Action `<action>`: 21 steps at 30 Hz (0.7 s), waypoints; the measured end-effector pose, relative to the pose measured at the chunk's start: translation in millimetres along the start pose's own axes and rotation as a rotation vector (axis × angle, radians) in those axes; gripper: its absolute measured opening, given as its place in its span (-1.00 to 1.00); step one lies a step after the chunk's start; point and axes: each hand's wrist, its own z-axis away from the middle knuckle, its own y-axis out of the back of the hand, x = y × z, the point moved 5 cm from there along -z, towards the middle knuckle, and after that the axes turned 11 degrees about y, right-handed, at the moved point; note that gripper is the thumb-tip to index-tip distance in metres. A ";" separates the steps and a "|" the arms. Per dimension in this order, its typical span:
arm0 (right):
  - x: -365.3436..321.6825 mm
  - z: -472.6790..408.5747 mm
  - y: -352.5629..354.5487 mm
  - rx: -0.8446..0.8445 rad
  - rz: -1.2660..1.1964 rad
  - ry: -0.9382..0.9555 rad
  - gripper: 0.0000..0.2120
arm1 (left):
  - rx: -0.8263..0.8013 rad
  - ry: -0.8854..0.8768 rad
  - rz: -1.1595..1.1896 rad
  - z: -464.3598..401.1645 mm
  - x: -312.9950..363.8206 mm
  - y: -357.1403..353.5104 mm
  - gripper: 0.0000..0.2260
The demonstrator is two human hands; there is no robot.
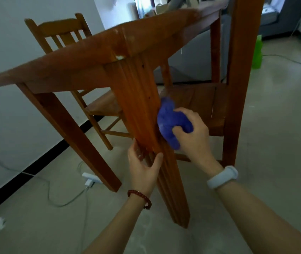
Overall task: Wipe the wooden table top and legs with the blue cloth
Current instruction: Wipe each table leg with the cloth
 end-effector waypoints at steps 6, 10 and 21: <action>-65.8 -41.8 10.0 0.162 -0.154 0.195 -0.61 | -0.095 0.006 0.131 -4.1 -3.7 9.3 -0.54; -66.0 -8.4 -19.5 0.060 0.012 0.294 -0.61 | -0.122 -0.002 0.184 -11.5 -5.4 17.9 -0.67; -149.3 -24.0 -8.5 0.526 0.289 0.672 -0.64 | -0.207 -0.021 0.143 -25.1 2.0 30.2 -0.85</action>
